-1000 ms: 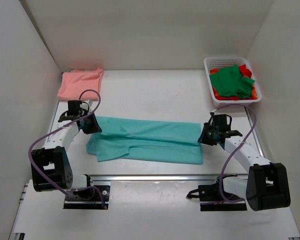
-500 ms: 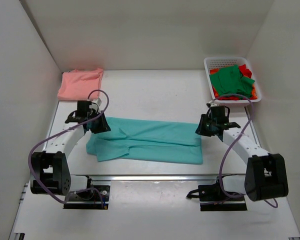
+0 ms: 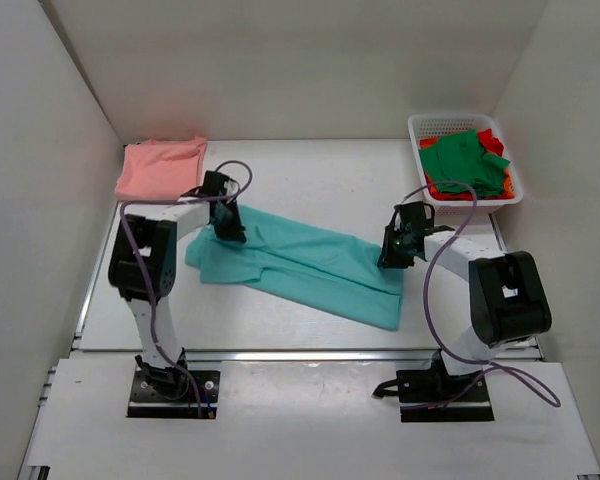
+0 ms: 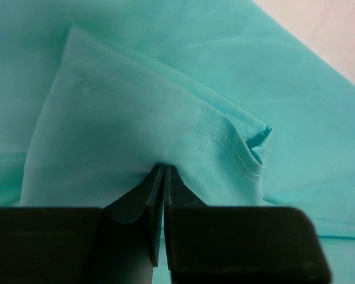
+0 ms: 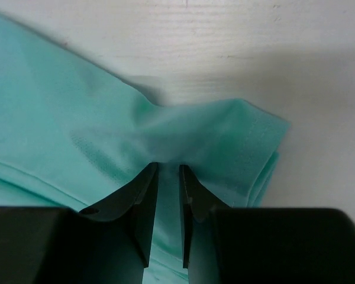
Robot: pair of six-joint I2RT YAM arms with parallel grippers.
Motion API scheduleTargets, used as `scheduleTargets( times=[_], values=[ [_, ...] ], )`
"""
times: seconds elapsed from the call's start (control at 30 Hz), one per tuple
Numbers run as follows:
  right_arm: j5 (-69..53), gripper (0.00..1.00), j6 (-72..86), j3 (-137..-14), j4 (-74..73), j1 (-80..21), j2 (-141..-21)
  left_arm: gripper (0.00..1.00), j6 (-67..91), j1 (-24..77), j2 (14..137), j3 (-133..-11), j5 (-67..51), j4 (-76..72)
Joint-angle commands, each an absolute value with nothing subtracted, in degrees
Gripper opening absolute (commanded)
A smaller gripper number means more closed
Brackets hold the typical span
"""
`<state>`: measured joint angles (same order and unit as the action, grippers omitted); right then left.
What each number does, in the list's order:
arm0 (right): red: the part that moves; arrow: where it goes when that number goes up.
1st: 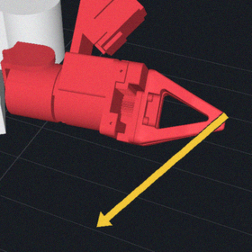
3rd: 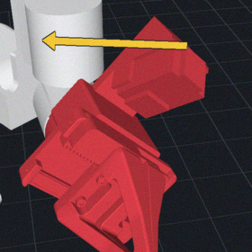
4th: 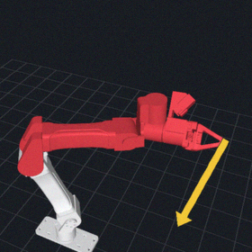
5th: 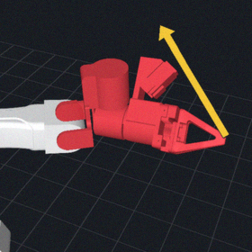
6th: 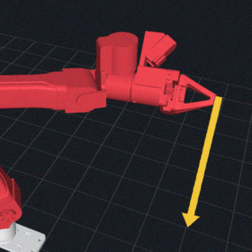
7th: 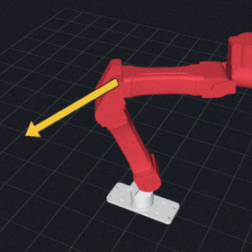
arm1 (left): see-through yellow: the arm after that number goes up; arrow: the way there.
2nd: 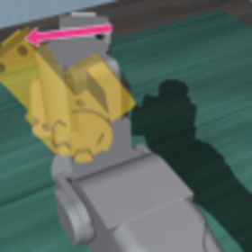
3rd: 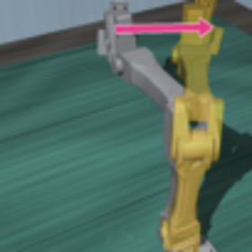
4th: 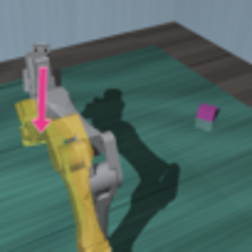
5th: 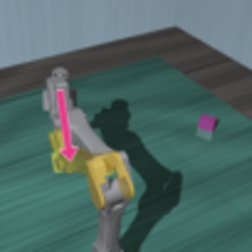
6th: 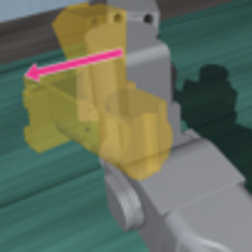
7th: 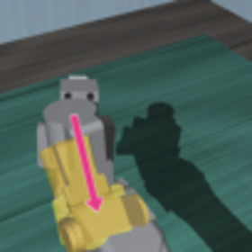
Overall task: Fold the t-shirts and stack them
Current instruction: Rotate the tshirt 90 degrees
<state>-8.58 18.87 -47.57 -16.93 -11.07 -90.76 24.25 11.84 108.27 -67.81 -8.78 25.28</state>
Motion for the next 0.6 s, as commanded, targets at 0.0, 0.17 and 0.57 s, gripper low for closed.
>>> scheduleTargets(
  times=[0.0,0.17,0.57],
  values=[
    [-5.2,0.19,24.2,-45.1,-23.4,-14.9,-89.2,0.15,24.1,13.2,116.0,-76.7,-6.5,27.9],
    [-5.4,0.16,35.7,-35.4,-21.6,-21.0,-82.5,0.15,20.2,15.1,135.1,-112.3,-10.1,45.0],
    [-4.1,0.00,55.0,-30.0,-9.8,-46.6,-80.2,0.16,20.2,17.9,154.1,-141.7,-13.8,50.6]
  ],
)
